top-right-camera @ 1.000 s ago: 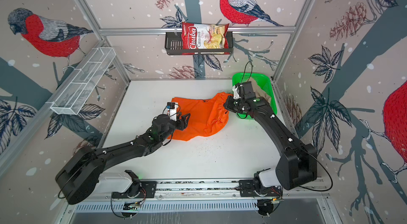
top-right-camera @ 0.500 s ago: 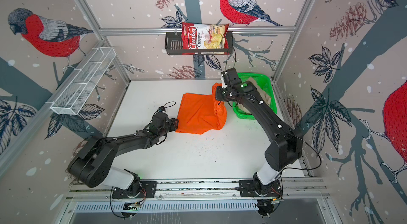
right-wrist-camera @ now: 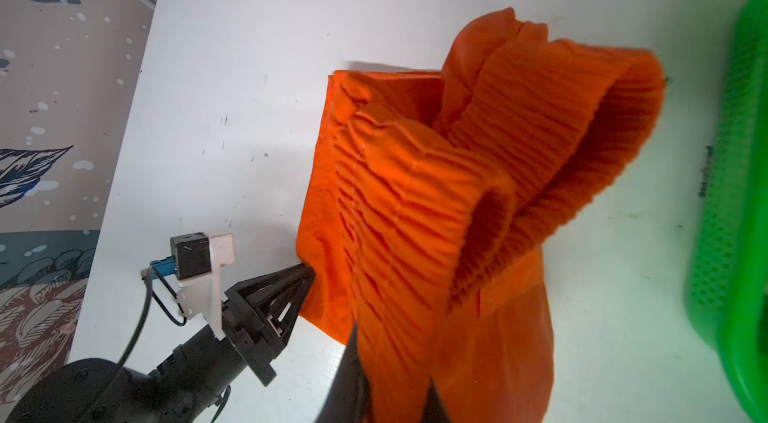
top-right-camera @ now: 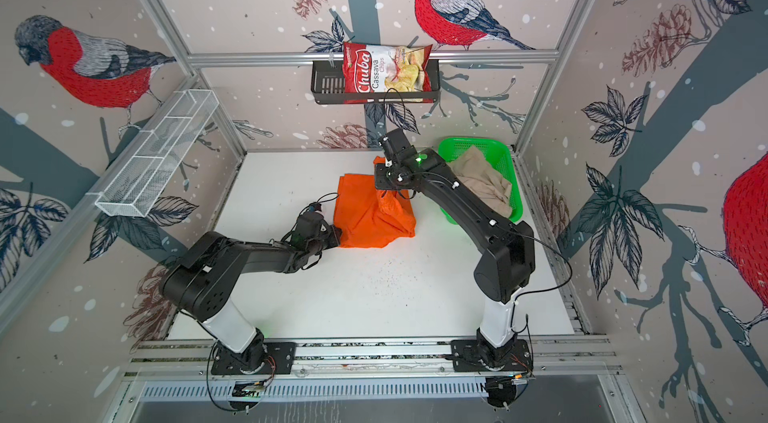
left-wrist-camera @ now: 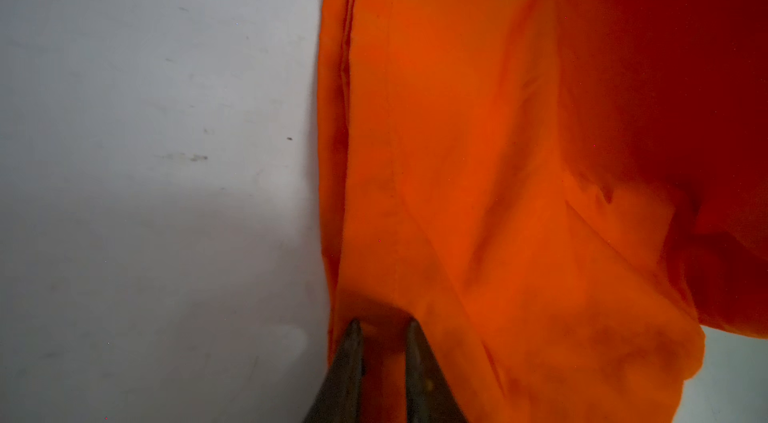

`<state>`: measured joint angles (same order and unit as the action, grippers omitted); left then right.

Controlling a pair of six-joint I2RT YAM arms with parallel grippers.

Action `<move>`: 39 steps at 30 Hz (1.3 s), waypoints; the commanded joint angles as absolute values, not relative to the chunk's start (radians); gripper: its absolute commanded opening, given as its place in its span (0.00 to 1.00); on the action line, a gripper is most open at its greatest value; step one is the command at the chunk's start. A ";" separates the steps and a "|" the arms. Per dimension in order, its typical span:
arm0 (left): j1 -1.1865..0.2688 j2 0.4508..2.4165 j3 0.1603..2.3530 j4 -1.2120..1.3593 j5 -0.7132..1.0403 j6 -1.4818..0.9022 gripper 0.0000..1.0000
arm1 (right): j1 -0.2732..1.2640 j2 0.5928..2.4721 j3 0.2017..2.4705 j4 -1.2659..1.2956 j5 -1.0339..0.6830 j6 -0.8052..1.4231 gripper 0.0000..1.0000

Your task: Fold and stack the shorts

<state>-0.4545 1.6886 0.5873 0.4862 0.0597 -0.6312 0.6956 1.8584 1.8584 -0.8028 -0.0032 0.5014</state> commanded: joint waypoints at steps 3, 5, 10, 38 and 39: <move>-0.454 1.698 0.586 0.456 0.085 -0.637 0.20 | 0.729 1.923 1.896 -0.724 -0.032 0.546 0.12; -0.453 1.695 0.586 0.456 0.086 -0.635 0.20 | 0.737 1.952 1.902 -0.701 -0.044 0.556 0.12; -0.454 1.695 0.584 0.459 0.086 -0.635 0.20 | 0.754 2.045 1.909 -0.624 -0.103 0.583 0.14; -0.474 1.242 0.646 0.212 -0.040 -0.535 0.36 | 0.587 1.784 1.305 -0.095 -0.292 0.605 0.53; -0.487 1.274 0.668 0.218 -0.036 -0.528 0.34 | 0.585 1.777 1.265 -0.079 -0.291 0.602 0.49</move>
